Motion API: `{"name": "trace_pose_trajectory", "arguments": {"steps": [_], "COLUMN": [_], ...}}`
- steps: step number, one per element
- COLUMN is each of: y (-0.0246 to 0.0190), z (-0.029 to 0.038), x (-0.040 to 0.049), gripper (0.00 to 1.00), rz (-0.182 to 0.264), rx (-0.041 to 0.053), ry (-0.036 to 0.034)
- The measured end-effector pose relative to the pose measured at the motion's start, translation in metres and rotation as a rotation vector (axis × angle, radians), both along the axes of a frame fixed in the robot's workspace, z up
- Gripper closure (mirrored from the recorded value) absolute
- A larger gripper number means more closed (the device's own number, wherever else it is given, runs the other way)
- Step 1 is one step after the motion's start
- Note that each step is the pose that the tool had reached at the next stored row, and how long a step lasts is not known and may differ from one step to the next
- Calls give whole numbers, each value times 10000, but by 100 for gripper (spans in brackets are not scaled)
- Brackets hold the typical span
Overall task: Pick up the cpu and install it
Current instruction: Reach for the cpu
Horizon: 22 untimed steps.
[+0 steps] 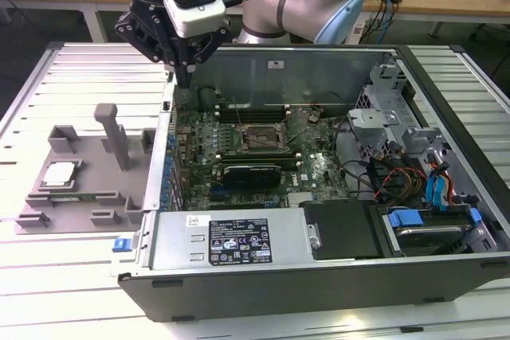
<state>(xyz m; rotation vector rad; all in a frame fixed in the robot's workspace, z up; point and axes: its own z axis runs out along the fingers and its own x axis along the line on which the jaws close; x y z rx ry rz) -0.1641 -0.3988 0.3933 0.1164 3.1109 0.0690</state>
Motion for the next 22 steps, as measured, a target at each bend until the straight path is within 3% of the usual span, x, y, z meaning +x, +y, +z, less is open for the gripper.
{"name": "trace_pose_trajectory", "arguments": {"steps": [22], "y": [0], "z": [0], "x": [-546], "gripper": [89], "rz": [1], "rx": [-1], "ry": [-119]}}
